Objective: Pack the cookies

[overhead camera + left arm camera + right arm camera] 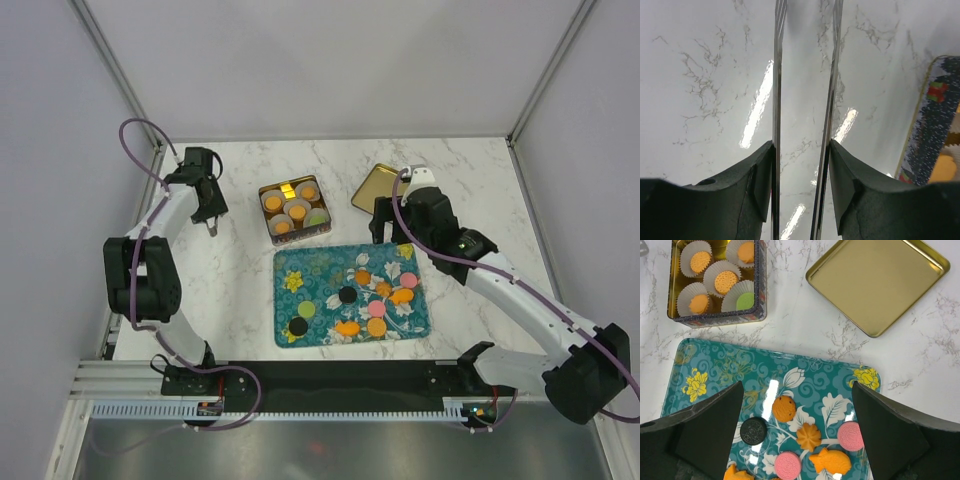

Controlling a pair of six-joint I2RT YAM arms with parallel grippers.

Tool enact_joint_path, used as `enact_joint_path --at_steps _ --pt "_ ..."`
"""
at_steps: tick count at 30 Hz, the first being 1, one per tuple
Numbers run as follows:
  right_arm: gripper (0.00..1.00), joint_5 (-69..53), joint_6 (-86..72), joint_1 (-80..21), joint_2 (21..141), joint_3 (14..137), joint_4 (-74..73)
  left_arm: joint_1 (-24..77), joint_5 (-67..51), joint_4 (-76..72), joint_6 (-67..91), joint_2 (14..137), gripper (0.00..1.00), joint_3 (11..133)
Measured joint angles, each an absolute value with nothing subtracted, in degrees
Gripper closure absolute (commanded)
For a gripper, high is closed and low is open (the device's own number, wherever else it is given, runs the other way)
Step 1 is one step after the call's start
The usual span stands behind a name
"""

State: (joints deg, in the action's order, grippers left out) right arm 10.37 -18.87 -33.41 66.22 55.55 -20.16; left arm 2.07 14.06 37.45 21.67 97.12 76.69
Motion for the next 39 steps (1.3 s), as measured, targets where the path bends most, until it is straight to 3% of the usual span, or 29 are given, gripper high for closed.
enact_joint_path --at_steps 14,15,26,33,39 --pt "0.02 6.68 -21.45 -29.82 69.49 55.55 -18.55 0.34 13.93 34.87 21.89 104.38 0.47 71.92" --pt "0.02 6.50 -21.61 -29.82 69.49 55.55 -18.48 0.34 13.93 34.89 21.89 104.60 0.33 71.53" --pt "0.02 6.39 -22.74 -29.78 69.49 55.55 -18.52 0.34 12.93 32.67 23.16 104.38 0.10 68.88" --pt "0.02 6.50 -22.76 -29.58 70.08 56.53 -20.34 0.34 13.10 33.08 23.46 98.80 0.09 68.01" --pt "0.02 6.48 -23.27 -26.50 73.84 60.82 -21.76 1.61 11.75 33.71 23.68 83.96 0.11 66.52"
